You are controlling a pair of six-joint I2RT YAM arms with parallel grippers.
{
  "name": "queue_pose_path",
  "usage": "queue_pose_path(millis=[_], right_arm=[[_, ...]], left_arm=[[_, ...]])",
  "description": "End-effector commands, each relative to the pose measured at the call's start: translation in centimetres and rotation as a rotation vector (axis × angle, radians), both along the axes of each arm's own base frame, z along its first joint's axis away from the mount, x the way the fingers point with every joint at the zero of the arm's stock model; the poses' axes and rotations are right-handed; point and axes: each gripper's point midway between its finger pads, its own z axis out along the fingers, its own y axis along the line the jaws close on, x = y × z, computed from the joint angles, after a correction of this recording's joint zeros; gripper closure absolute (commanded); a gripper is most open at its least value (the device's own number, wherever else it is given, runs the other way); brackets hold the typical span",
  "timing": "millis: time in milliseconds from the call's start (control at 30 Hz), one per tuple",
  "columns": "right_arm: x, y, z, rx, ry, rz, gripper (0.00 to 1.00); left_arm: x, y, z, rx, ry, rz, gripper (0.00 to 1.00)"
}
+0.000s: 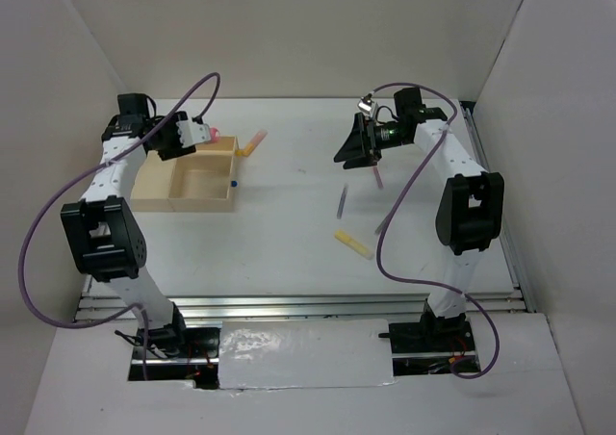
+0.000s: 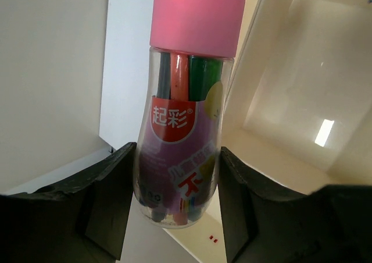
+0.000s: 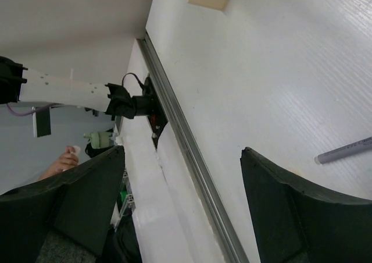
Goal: Sort the stationery into containers
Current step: Place the stationery into the container
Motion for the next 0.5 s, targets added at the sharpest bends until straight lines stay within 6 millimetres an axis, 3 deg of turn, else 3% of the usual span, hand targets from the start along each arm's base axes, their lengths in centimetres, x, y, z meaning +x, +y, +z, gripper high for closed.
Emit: queue_pose_path(millis=[0, 167, 467], right_arm=[[0.0, -0.2, 1.5, 0.001, -0.084, -0.002, 0.14], [0.0, -0.1, 1.0, -0.009, -0.078, 0.004, 0.14], [0.3, 0.3, -0.4, -0.039, -0.056, 0.007, 0.14]], left_arm=[[2.5, 0.4, 2.7, 0.057, -0.124, -0.099, 1.00], [4.5, 1.4, 1.6, 0.109, -0.125, -0.128, 0.94], [6.2, 0.3, -1.6, 0.166, -0.092, -0.199, 0.90]])
